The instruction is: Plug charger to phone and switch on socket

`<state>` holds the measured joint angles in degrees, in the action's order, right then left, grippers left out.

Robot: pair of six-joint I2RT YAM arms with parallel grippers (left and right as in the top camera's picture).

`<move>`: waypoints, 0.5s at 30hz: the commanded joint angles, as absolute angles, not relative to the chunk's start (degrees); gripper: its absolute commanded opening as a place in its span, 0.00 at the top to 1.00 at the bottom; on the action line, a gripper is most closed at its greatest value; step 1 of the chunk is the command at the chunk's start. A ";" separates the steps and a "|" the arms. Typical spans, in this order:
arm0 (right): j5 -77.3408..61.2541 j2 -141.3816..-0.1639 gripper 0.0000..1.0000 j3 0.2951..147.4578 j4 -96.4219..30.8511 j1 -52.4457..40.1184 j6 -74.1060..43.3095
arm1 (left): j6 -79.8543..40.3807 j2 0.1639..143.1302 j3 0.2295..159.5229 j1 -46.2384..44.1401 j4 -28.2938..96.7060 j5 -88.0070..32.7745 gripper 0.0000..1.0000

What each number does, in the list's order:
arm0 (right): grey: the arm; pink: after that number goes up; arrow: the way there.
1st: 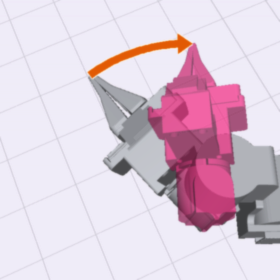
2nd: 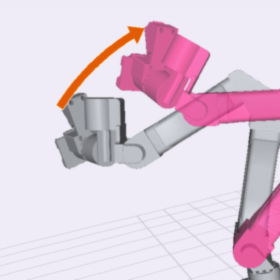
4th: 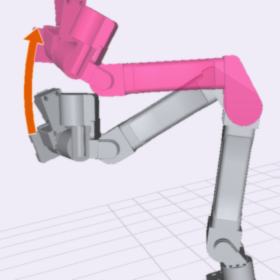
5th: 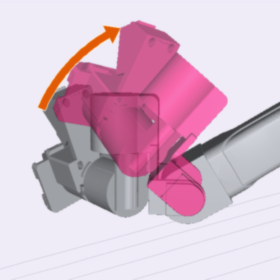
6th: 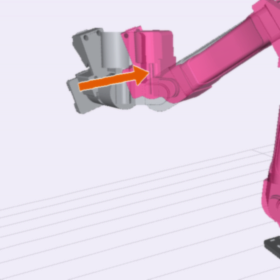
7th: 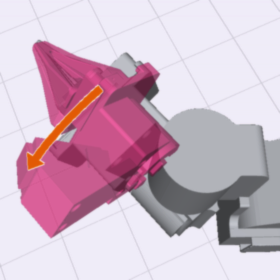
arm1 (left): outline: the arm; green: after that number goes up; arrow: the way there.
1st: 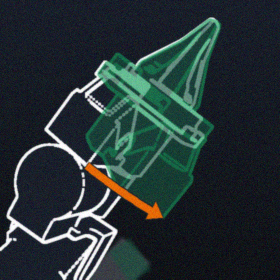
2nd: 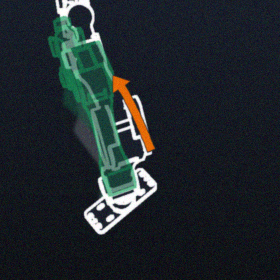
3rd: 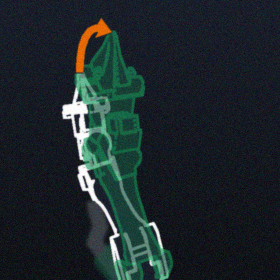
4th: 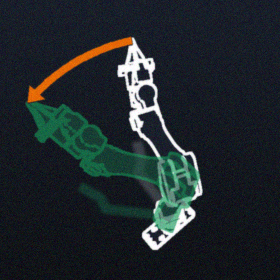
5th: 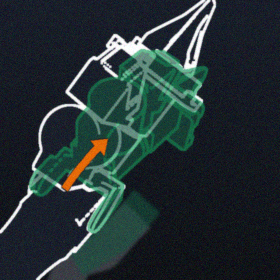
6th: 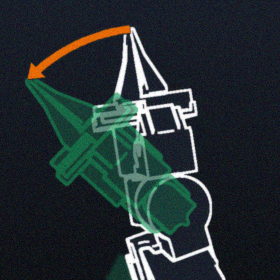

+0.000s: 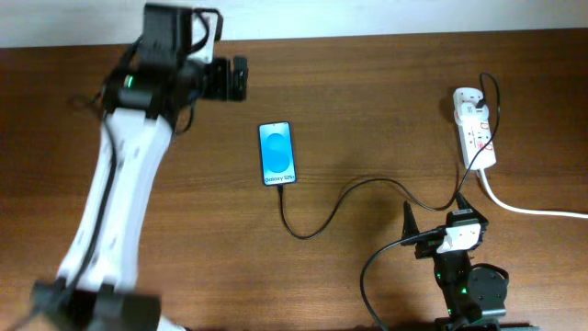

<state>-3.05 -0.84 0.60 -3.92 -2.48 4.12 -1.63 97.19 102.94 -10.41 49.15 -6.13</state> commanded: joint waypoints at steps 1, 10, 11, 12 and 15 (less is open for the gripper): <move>-3.84 -0.47 0.01 0.32 -4.16 -3.05 4.08 | 4.32 84.68 87.77 -9.96 40.84 -6.17 0.01; -3.84 -0.47 0.02 0.32 -4.16 -3.05 4.08 | 5.02 48.69 41.23 -4.29 5.39 -6.17 0.01; -3.84 -0.47 0.01 0.32 -4.14 -3.05 4.08 | 6.22 45.41 37.41 -4.05 2.26 -6.20 0.01; -3.84 -0.47 0.01 0.32 -4.14 -3.05 4.08 | 8.82 40.97 32.40 -4.05 -1.48 -6.20 0.01; -3.84 -0.47 0.01 0.32 -4.14 -3.05 4.08 | 13.85 28.71 21.67 -4.05 -7.22 -6.20 0.01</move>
